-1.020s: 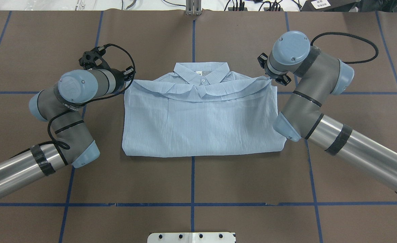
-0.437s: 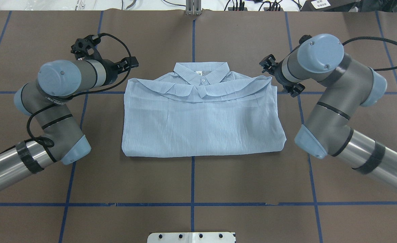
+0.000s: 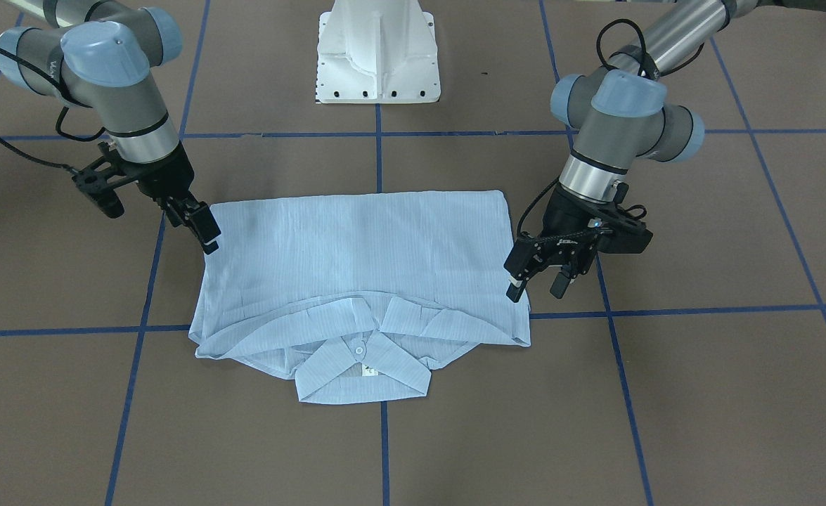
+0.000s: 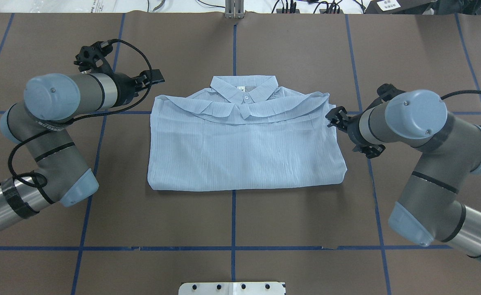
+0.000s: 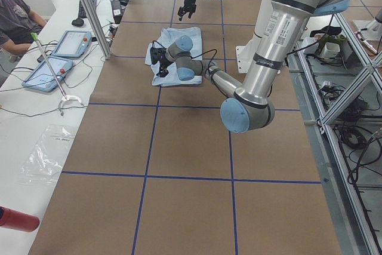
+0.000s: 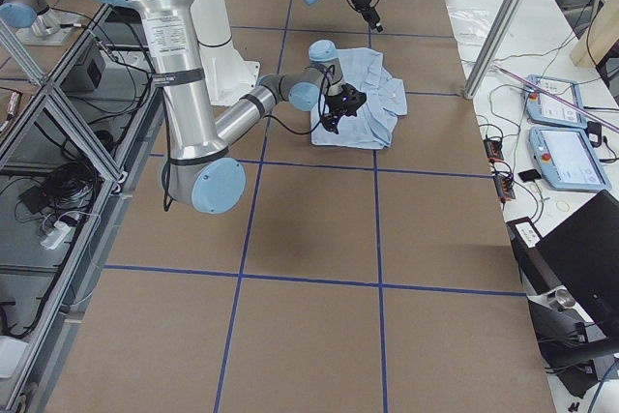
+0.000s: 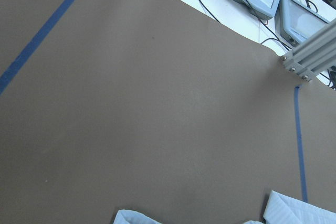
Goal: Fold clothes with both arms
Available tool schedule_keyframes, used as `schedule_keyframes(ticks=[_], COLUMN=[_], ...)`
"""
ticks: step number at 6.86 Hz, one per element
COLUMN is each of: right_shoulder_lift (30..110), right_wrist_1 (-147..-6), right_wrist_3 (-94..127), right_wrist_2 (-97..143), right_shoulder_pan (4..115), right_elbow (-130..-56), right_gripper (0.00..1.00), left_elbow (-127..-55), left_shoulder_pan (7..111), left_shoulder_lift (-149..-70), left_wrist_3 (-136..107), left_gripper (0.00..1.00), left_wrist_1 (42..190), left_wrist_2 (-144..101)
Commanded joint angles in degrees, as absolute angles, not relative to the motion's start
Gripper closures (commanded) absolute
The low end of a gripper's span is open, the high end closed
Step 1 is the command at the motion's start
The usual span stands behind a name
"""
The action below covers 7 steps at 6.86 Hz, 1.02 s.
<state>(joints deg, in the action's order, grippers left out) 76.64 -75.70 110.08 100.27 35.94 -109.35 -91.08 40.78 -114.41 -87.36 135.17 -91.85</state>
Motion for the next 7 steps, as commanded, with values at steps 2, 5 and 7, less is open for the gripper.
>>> schedule_keyframes(ticks=[2, 5, 7], right_shoulder_lift=[79.1, 79.1, 78.6], right_wrist_1=[-75.7, -75.7, -75.7], right_wrist_3=[115.2, 118.2, 119.6], right_wrist_2=[95.8, 94.7, 94.5], right_shoulder_pan=[28.9, 26.9, 26.4], right_elbow=[-108.7, -107.2, -106.9], right_gripper=[0.00, 0.39, 1.00], left_elbow=[-92.4, -96.1, -96.1], left_shoulder_pan=[41.0, 41.0, 41.0], left_shoulder_lift=[-114.2, -110.8, -110.0], left_wrist_3=[-87.5, -87.6, -87.6], left_gripper=[0.00, 0.00, 0.00], left_wrist_1=[134.9, 134.5, 134.6], left_wrist_2=[-91.6, -91.7, -91.6])
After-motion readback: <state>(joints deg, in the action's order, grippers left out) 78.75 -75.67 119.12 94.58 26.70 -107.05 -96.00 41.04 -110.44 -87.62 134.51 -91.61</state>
